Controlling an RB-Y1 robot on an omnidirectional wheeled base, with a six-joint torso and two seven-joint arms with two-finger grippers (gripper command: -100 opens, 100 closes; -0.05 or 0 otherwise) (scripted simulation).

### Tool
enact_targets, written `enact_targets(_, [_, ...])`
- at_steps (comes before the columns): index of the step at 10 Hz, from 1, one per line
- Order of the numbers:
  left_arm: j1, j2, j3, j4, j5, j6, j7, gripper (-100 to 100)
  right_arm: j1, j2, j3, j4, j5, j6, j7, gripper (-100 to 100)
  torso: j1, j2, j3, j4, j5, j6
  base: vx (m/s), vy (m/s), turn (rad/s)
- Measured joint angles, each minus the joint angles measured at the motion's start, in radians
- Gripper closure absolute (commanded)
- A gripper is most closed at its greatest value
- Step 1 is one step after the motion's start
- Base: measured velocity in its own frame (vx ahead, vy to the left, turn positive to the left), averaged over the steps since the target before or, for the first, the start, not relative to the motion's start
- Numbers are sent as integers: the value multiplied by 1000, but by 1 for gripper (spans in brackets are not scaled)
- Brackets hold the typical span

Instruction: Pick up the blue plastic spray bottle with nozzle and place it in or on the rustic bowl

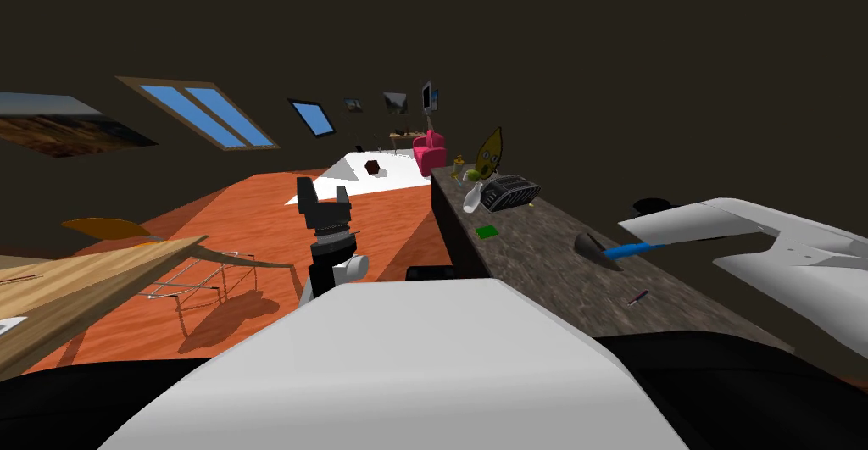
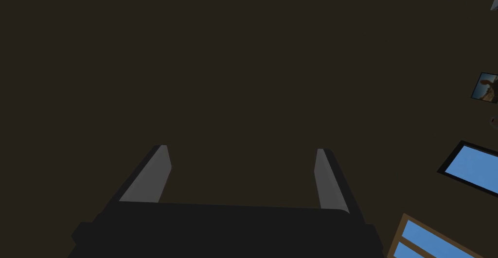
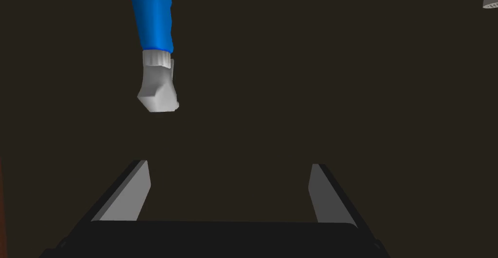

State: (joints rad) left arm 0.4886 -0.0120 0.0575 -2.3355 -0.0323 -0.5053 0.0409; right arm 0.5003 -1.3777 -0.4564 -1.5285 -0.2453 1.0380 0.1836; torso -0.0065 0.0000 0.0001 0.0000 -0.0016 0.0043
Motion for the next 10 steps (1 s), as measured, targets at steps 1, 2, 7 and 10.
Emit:
enact_targets(1, [0, 0, 0, 0, 0, 0, 0, 0, 5, -17, -1, -17, -12, 20, -8, -100, 1, -1, 0, 0, 0, 0, -9, -8, 30])
enact_targets(2, [0, 0, 0, 0, 0, 0, 0, 0, 10, -34, 1, -41, -22, 42, -20, -100, 2, -1, -1, 0, 0, 0, -6, -6, 20])
enact_targets(7, [0, 0, 0, 0, 0, 0, 0, 0, 31, -68, -12, -98, -47, 98, -41, 0, 3, -2, -1, -1, 0, 0, -3, -3, 9])
enact_targets(10, [0, 0, 0, 0, 0, 0, 0, 0, 31, -68, -12, -98, -47, 98, -41, 0, 3, -2, -1, -1, 0, 0, 0, 0, 0])
